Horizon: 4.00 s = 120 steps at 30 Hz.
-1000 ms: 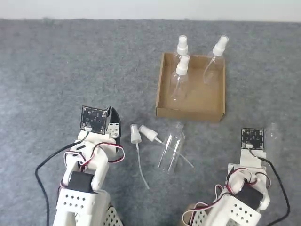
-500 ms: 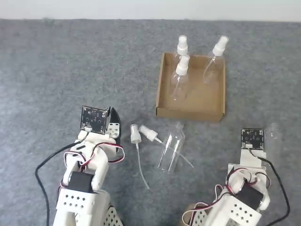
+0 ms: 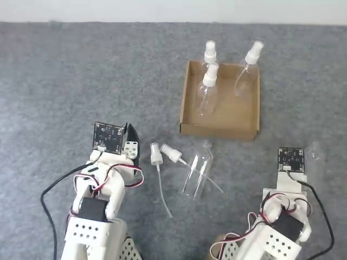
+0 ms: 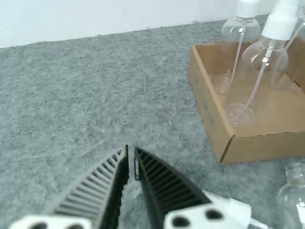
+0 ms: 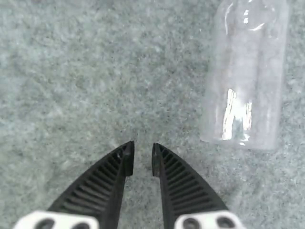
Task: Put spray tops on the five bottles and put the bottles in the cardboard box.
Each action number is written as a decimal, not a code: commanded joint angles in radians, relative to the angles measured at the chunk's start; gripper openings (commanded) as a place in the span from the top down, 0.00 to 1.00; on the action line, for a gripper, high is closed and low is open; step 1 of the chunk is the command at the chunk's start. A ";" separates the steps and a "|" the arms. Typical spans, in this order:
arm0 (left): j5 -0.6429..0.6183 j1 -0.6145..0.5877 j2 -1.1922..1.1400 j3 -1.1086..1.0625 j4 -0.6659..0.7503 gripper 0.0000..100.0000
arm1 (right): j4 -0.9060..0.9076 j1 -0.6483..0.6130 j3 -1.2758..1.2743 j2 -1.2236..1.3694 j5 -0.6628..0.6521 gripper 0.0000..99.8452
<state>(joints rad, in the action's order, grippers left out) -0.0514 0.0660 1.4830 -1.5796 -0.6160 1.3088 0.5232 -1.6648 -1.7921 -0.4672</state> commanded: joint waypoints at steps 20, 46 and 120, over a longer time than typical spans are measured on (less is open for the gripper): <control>0.008 -0.002 0.018 0.008 0.028 0.99 | -0.027 -0.007 -0.015 -0.018 -0.011 0.96; 0.075 -0.002 0.018 0.008 0.028 0.99 | -0.136 0.062 0.842 0.725 -0.149 0.84; 0.117 0.078 -0.213 0.340 -0.287 0.99 | 0.061 -0.677 0.921 0.914 -0.068 0.99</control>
<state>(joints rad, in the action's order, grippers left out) 0.0453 0.1320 1.4032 -1.3802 -0.8646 1.3917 -0.0859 -0.6751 -0.7319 -0.5286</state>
